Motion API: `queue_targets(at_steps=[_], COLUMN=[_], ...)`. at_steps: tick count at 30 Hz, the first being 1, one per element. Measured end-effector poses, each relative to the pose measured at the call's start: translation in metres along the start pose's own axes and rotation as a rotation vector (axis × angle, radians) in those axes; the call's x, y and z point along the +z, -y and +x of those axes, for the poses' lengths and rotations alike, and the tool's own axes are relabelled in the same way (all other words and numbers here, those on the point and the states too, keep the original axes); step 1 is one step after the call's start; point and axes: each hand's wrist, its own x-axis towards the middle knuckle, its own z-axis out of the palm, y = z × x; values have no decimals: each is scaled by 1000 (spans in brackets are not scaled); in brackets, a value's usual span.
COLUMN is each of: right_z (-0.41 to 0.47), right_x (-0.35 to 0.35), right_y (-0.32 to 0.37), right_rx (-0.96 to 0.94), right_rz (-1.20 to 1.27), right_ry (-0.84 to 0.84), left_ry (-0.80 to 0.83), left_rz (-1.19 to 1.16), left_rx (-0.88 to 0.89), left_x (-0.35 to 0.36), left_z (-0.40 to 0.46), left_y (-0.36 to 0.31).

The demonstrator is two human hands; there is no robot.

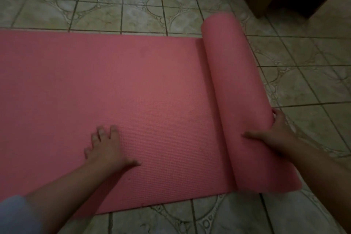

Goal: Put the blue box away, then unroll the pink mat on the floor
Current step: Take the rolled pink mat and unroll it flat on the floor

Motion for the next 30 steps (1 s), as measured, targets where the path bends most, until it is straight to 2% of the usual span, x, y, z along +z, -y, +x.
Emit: queue_targets(at_steps=[8, 12, 14, 17, 20, 22, 25, 30], right_z=[-13, -18, -17, -13, -6, -3, -4, 1], right_x=[14, 28, 19, -11, -32, -32, -24, -22], right_y=[17, 28, 28, 18, 4, -2, -5, -20], right_rx=[-75, -103, -88, -60, -75, -128, -74, -12], right_rz=[-38, 41, 63, 52, -29, -103, -185, -163], right_ry=[61, 157, 193, 171, 24, -84, -64, -30], left_ry=[-101, -46, -40, -81, -43, -17, 33, 109], left_rz=[-56, 54, 77, 0, 33, 110, 219, 216], left_rx=[-58, -119, -94, 85, 342, 438, 467, 347], left_x=[-3, -13, -20, -20, -3, 4, 8, 9], left_z=[0, 9, 5, -8, -15, -10, 0, 1], left_y=[43, 55, 42, -3, -65, -100, -129, -130])
